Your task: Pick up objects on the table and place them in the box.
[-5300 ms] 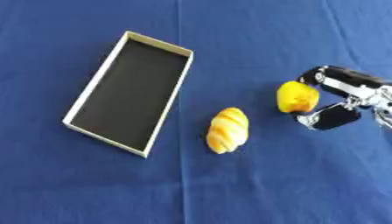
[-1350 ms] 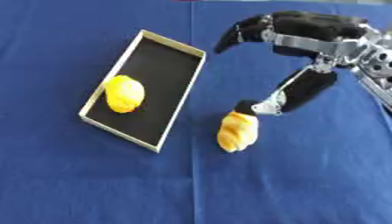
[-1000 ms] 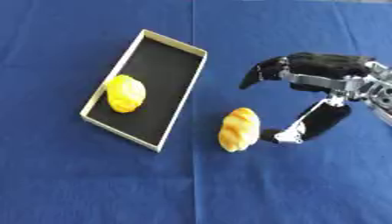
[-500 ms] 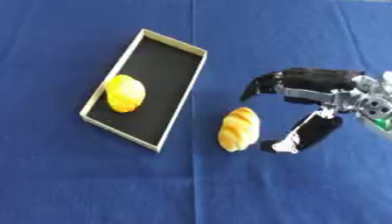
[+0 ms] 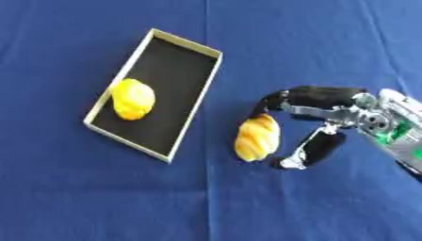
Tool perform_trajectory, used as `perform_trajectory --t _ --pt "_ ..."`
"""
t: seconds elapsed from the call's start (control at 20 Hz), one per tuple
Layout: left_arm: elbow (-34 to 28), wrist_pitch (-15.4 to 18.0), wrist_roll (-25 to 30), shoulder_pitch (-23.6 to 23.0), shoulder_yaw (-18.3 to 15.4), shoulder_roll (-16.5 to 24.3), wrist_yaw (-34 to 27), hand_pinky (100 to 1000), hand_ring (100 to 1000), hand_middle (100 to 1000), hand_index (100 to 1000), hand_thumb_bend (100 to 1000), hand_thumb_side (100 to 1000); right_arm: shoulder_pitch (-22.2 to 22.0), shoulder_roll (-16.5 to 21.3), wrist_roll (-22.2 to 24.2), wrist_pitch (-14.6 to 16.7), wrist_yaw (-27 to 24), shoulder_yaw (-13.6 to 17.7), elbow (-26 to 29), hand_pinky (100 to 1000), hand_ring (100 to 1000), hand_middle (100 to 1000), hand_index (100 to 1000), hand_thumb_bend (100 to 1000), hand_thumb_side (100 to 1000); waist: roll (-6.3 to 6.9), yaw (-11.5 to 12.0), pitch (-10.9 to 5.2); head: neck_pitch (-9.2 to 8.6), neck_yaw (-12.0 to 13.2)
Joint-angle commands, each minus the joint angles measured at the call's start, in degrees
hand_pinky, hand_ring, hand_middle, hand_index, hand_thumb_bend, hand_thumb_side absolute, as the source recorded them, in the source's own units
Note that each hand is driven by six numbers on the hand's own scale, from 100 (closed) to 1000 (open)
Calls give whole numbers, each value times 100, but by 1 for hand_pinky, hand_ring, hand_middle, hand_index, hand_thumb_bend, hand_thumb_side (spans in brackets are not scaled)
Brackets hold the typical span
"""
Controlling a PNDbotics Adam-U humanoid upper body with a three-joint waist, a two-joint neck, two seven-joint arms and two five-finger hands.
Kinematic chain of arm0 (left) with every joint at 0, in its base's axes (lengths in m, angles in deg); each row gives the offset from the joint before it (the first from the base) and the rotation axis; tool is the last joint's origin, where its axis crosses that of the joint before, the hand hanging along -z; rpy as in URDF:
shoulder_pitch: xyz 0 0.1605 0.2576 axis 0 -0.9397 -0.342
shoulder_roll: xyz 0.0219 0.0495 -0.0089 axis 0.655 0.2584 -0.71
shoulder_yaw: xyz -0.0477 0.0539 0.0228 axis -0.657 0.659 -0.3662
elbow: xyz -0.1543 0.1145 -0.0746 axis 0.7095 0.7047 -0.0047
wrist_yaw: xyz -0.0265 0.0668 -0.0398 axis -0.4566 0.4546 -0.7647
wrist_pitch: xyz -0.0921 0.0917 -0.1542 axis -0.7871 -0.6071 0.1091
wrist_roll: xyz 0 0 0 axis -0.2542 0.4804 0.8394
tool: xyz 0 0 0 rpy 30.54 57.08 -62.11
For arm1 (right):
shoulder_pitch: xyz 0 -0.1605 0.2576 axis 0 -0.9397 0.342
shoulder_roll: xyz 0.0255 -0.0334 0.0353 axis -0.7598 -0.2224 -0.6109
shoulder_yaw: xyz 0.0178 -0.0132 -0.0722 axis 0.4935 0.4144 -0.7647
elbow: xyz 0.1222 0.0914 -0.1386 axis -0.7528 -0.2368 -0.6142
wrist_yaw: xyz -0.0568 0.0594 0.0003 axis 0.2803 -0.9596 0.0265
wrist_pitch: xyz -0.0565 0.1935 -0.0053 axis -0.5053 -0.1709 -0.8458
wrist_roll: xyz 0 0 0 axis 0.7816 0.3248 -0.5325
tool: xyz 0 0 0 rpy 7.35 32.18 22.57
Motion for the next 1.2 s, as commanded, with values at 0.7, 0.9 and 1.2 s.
perform_trajectory --t 0.7,0.9,1.2 --pt "-92 1 10 39 -36 83 -20 864 836 789 840 600 740 44 166 -448 -343 -258 173 495 890 855 676 712 100 239 17 -13 -119 -52 26" --pt "-92 1 8 26 -39 92 -16 864 836 790 840 601 740 201 184 -511 -493 -388 357 952 890 854 687 720 100 235 14 -27 -146 -72 52" --pt "-92 4 17 42 -21 109 -31 864 836 791 840 599 741 1316 -266 -230 -592 -568 407 996 894 856 703 734 100 248 8 -59 -222 -70 55"
